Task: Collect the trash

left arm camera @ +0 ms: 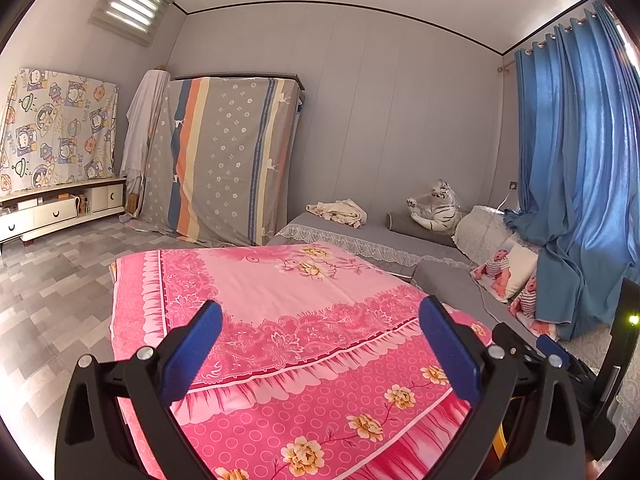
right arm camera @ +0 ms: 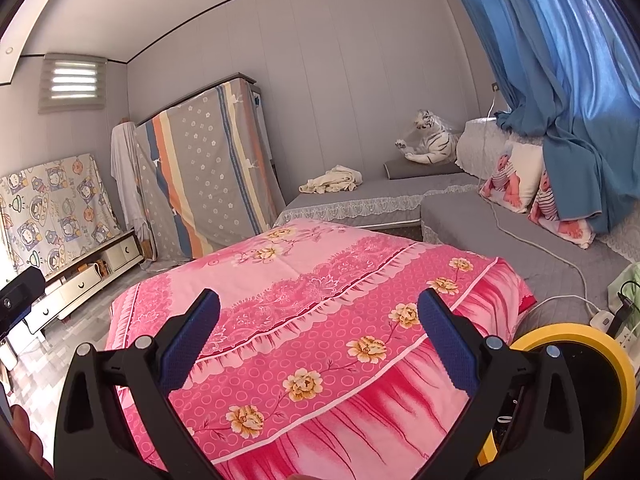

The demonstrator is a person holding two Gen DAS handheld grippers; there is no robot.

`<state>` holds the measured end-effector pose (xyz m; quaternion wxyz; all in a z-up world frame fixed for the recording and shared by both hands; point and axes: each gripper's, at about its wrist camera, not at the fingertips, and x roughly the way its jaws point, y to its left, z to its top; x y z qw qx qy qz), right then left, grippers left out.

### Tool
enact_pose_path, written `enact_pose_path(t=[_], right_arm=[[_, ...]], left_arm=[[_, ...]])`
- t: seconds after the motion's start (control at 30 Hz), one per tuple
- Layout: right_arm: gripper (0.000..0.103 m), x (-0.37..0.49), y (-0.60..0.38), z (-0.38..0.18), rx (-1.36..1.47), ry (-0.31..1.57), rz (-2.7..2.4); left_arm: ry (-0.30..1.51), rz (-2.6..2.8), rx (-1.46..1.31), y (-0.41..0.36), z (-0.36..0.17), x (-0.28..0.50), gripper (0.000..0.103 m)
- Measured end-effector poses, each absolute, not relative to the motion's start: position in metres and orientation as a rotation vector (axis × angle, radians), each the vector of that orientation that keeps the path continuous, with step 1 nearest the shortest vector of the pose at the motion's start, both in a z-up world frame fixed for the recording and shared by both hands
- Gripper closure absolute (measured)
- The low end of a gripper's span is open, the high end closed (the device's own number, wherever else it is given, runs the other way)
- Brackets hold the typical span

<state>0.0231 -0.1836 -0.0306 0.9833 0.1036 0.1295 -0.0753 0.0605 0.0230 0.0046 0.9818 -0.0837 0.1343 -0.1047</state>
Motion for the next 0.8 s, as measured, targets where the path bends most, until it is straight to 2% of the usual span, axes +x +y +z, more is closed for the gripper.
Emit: enact_pose_path(t=[0.8], right_arm=[[0.009, 0.0222, -0.1815, -0.0328, 0.219, 0.270, -0.153]], left_arm=[[0.271, -0.207, -0.161, 0.0175, 0.0006, 0.0606, 0.008]])
